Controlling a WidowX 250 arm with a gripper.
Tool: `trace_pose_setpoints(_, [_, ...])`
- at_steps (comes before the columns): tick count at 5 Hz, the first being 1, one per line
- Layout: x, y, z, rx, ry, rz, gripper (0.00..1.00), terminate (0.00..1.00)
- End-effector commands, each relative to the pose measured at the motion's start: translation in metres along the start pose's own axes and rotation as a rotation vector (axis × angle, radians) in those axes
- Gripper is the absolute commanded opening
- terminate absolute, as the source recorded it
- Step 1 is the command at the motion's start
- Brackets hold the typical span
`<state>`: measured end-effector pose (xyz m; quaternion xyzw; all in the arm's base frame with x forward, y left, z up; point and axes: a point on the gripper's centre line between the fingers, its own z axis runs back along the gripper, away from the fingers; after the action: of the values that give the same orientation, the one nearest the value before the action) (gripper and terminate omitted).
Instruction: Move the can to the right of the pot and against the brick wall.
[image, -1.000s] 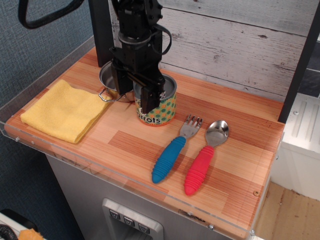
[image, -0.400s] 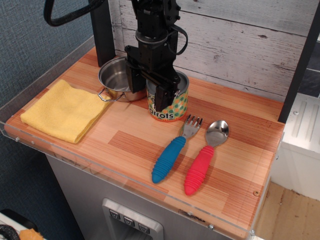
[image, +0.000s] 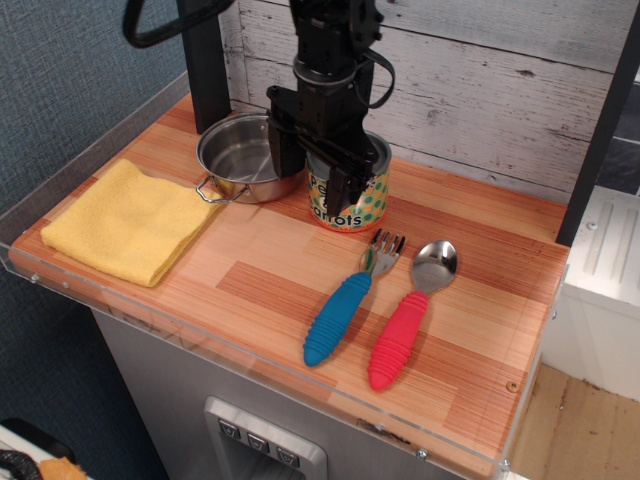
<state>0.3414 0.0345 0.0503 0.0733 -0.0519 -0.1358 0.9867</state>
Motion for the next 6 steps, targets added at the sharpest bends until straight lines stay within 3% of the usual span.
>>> trace_pose_setpoints(1, [0.023, -0.001, 0.018, 0.027, -0.079, -0.002, 1.0, 0.0])
trace_pose_setpoints(3, [0.036, -0.013, 0.022, 0.025, -0.097, -0.015, 1.0, 0.0])
trace_pose_setpoints(5, [0.036, -0.014, 0.035, 0.023, -0.193, 0.014, 1.0, 0.0])
trace_pose_setpoints(6, [0.029, -0.007, 0.044, 0.06, -0.22, 0.064, 1.0, 0.0])
